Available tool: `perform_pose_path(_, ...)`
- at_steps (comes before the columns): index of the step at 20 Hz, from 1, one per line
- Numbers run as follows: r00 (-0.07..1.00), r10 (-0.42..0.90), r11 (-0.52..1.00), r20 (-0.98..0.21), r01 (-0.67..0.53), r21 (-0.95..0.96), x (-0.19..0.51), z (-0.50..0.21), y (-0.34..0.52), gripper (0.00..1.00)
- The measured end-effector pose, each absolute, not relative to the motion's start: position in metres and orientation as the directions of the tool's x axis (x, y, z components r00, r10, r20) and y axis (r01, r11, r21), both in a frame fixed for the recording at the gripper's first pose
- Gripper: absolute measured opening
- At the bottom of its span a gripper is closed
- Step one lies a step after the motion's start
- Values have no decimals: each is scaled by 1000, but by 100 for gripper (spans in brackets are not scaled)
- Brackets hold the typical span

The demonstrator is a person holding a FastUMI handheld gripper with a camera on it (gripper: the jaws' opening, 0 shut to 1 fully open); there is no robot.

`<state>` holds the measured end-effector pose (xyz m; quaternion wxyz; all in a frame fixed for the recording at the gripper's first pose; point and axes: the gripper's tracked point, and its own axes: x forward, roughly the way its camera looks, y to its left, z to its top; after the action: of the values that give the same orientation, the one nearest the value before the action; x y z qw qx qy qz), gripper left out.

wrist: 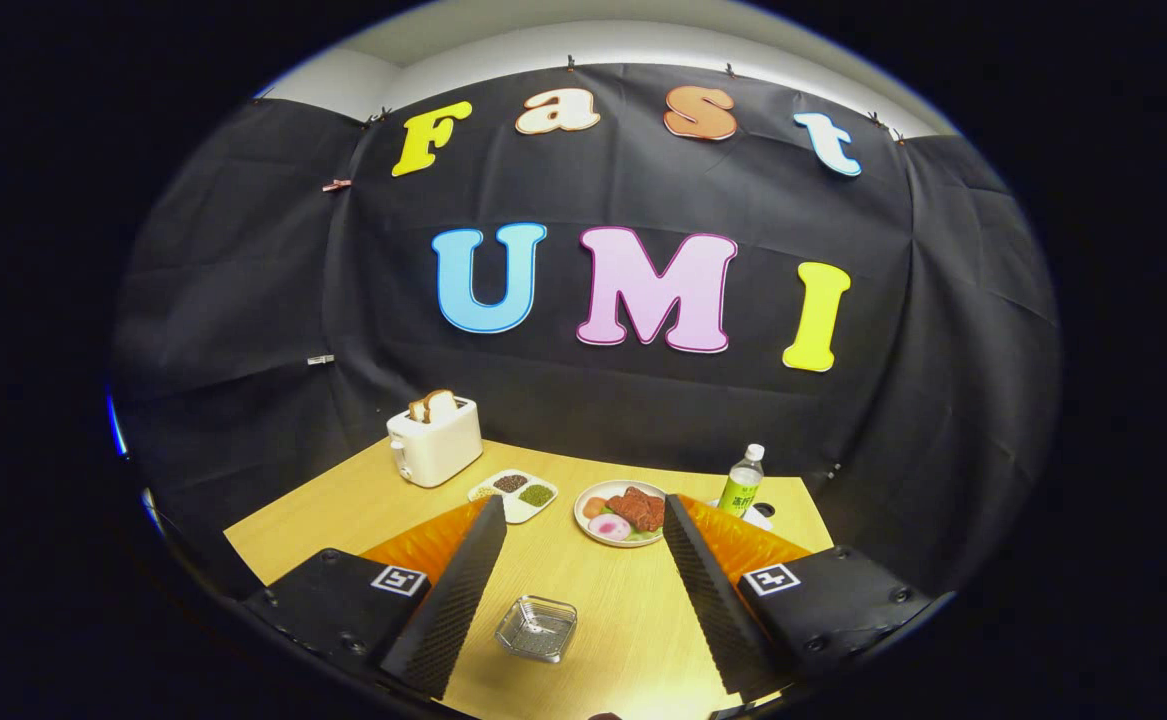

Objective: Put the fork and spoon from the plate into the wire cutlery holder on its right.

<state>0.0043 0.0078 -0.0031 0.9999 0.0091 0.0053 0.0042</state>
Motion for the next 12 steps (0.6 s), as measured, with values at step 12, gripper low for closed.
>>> perform_pose_path(12,920,235,970,-313,-203,132,26,-74,150,100)
